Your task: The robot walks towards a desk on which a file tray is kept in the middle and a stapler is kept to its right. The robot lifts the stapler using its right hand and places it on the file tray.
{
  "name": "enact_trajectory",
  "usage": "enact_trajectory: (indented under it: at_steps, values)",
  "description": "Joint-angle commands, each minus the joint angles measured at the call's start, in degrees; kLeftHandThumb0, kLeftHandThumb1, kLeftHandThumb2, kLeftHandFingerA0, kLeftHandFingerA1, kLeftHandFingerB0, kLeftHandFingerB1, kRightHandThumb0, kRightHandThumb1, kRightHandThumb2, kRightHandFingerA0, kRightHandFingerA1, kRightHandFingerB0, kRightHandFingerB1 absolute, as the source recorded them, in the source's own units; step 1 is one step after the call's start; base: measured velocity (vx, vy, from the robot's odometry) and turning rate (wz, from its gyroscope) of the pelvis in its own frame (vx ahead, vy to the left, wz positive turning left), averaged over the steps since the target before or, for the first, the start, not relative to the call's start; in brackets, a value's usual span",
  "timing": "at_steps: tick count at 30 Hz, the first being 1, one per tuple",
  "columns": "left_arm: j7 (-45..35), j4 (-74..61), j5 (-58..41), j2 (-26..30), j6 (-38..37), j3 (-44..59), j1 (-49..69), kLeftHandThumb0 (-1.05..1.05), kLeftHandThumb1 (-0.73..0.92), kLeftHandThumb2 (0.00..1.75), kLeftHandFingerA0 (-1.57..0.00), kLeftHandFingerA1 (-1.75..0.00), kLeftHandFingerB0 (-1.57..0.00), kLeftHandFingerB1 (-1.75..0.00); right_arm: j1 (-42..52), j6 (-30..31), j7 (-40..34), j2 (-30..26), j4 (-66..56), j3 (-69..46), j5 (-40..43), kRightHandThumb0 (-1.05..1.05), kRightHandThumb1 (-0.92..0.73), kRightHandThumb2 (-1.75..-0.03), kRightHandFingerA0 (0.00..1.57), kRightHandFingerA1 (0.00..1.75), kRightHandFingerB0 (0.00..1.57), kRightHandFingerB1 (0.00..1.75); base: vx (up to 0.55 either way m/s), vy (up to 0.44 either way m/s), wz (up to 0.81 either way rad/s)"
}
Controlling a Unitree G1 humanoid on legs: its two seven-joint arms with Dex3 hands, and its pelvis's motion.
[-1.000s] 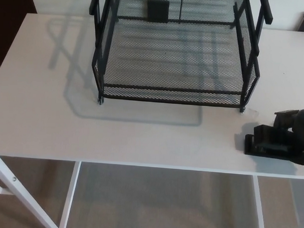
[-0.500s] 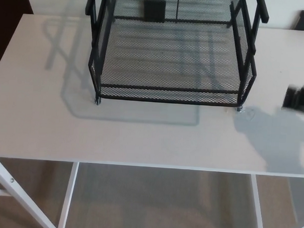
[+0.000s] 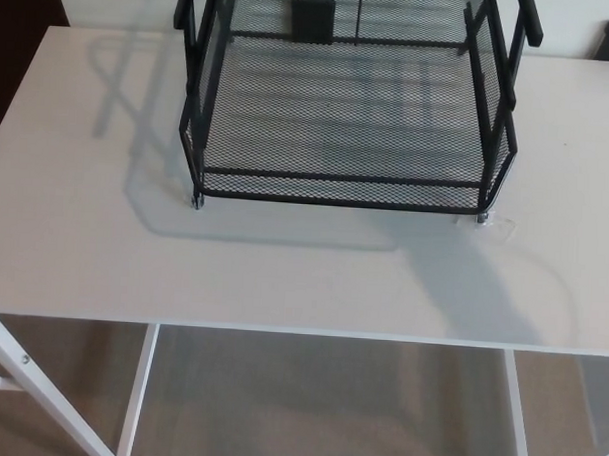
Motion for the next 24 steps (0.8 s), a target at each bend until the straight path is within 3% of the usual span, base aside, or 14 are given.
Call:
enact_trajectory:
  at_steps: [1, 3, 6, 7, 8, 10, 12, 14, 15, 16, 18, 20, 21, 24]
  values:
    - [1.16, -0.03, 0.77, 0.86, -2.64, 0.42, 1.0, -0.52, 0.86, 0.65, -0.47, -0.45, -0.32, -0.37, -15.16, 4.07, 6.28, 5.7, 1.35, 5.55, -2.52, -0.21, -0.51, -0.93, 0.93, 1.75, 0.82, 1.43, 0.0, 0.0, 0.0]
    - [0.46, -2.04, 0.11, 0.72, -1.6, 0.84, 2.05, -0.51, 0.86, 0.65, -0.42, -0.45, -0.28, -0.35, -16.86, 3.01, 6.31, 8.36, 3.98, 7.42, -1.65, -0.21, -0.55, -0.88, 0.91, 1.75, 0.83, 1.31, 0.0, 0.0, 0.0]
    - [0.17, -2.31, 0.17, 0.86, -1.61, 0.72, 1.5, -0.51, 0.86, 0.65, -0.42, -0.43, -0.29, -0.35, -19.48, 1.96, 9.92, 12.22, 7.86, 10.21, 1.11, -0.24, -0.62, -0.78, 0.84, 1.75, 0.69, 1.56, 0.0, 0.0, 0.0]
    - [0.25, -1.98, 0.38, 0.97, -1.38, 0.55, 1.2, -0.51, 0.86, 0.66, -0.42, -0.43, -0.3, -0.35, -20.1, 1.38, 11.37, 13.72, 9.56, 11.68, 1.72, -0.21, -0.65, -0.76, 1.0, 1.75, 0.67, 1.5, 0.0, 0.0, 0.0]
    - [0.18, -1.82, 0.51, 1.04, -1.43, 0.43, 0.92, -0.5, 0.86, 0.65, -0.41, -0.44, -0.29, -0.36, -20.43, 1.92, 12.77, 14.48, 10.15, 12.44, 1.87, -0.29, -0.71, -0.7, 0.78, 1.75, 0.66, 1.58, 0.0, 0.0, 0.0]
    - [-0.19, -2.2, 0.39, 1.22, -1.23, 0.49, 0.84, -0.5, 0.86, 0.65, -0.42, -0.44, -0.29, -0.35, -20.75, 2.78, 15.54, 16.44, 11.16, 13.76, 2.9, -0.29, -0.71, -0.66, 0.79, 1.75, 0.71, 1.44, 0.0, 0.0, 0.03]
    - [0.11, -2.01, 0.6, 1.18, -1.62, 0.42, 0.83, -0.51, 0.87, 0.66, -0.45, -0.45, -0.29, -0.36, -21.96, 0.11, 21.33, 19.01, 16.04, 16.11, 6.46, -0.22, -0.73, -0.62, 0.83, 1.74, 0.79, 1.14, 0.0, 0.0, 0.03]
    - [0.08, -1.93, 1.34, 1.5, -1.75, -0.27, 0.7, -0.52, 0.88, 0.66, -0.45, -0.44, -0.31, -0.35, -22.98, -0.16, 23.31, 20.42, 18.88, 18.46, 5.19, -0.21, -0.66, -0.72, 0.75, 1.73, 0.72, 1.45, 0.0, 0.0, 0.0]
    - [0.22, -1.89, 1.63, 1.54, -1.84, -0.52, 0.79, -0.52, 0.88, 0.66, -0.44, -0.44, -0.3, -0.36, -23.28, -1.33, 23.33, 21.15, 20.59, 19.96, 4.2, -0.23, -0.65, -0.67, 0.77, 1.72, 0.72, 1.51, 0.0, 0.0, 0.0]
    - [0.15, -1.8, 1.81, 1.52, -2.24, -0.7, 1.02, -0.52, 0.88, 0.66, -0.46, -0.45, -0.32, -0.37, -23.44, -2.33, 23.65, 21.81, 21.86, 21.46, 3.36, -0.35, -0.49, -0.89, 1.08, 1.33, 0.85, 1.17, 0.0, 0.0, 0.0]
    - [0.21, -2.05, 1.72, 1.18, -2.28, -0.75, 1.43, -0.53, 0.88, 0.66, -0.45, -0.44, -0.31, -0.36, -23.96, -2.99, 25.41, 22.51, 23.32, 23.65, 2.56, -0.33, -0.5, -0.89, 1.07, 1.31, 0.84, 1.13, 0.0, 0.0, 0.0]
    - [-0.23, -3.33, 0.6, 0.55, -2.16, -0.02, 2.28, -0.52, 0.88, 0.66, -0.44, -0.46, -0.3, -0.37, -24.22, -3.73, 23.97, 24.04, 25.17, 27.12, -0.85, -0.35, -0.49, -0.89, 1.11, 1.34, 0.86, 1.16, 0.0, 0.0, 0.0]
    - [0.31, -1.26, 0.94, 0.35, -2.79, -0.24, 1.33, -0.51, 0.87, 0.66, -0.44, -0.46, -0.32, -0.37, -24.58, -5.96, 22.52, 25.19, 28.6, 29.19, -1.77, -0.28, -0.66, -0.61, 0.8, 1.75, 0.67, 1.56, 0.0, 0.0, 0.0]
    - [0.02, -0.49, 0.92, 0.2, -3.33, -0.4, 1.06, -0.51, 0.88, 0.66, -0.41, -0.45, -0.29, -0.36, -25.74, -4.46, 24.52, 25.84, 31.57, 31.56, -2.37, -0.25, -0.71, -0.64, 0.76, 1.75, 0.66, 1.59, 0.0, 0.0, 0.0]
